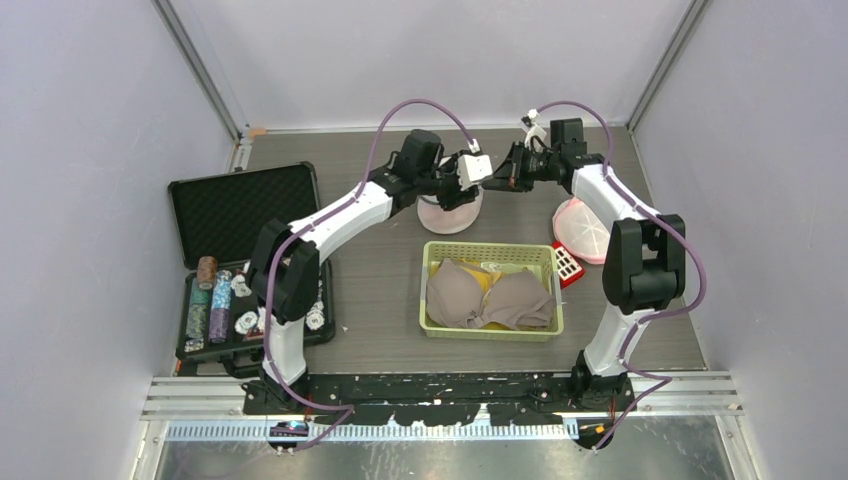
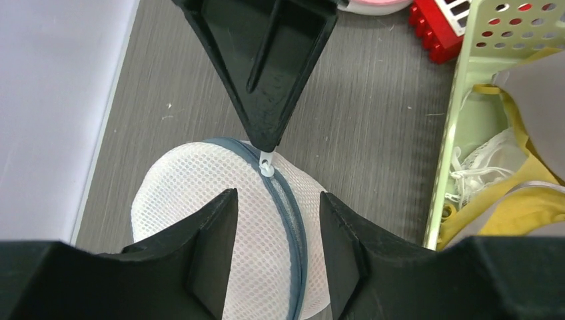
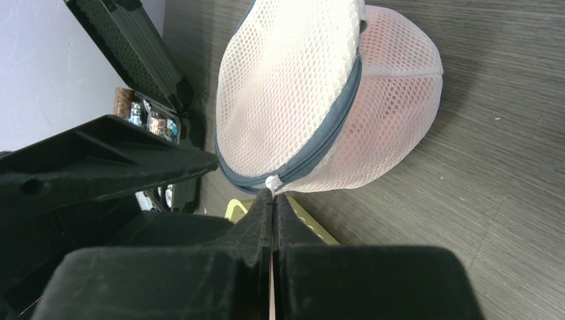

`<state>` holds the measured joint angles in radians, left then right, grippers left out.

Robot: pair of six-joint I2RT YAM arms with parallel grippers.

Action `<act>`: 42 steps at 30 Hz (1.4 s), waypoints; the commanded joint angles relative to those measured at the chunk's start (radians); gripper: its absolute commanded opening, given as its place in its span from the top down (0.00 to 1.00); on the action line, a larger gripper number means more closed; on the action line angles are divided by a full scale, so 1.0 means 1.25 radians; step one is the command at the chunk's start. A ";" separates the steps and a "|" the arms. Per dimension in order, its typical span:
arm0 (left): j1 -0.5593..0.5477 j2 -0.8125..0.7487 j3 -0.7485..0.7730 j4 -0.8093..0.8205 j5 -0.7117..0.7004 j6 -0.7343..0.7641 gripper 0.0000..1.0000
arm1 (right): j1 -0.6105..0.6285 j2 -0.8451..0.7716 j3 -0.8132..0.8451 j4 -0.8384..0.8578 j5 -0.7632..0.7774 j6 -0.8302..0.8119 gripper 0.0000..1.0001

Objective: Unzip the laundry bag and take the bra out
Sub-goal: Unzip the laundry bag at the center of the board.

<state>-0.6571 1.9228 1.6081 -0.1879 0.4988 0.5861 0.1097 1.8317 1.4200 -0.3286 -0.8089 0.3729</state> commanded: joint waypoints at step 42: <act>0.089 -0.096 -0.117 0.016 0.062 0.071 0.49 | 0.016 -0.064 -0.009 0.026 0.006 0.003 0.99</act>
<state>-0.5385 1.8835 1.4506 -0.1574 0.5148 0.6628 0.1116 1.8164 1.4136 -0.3386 -0.7971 0.3584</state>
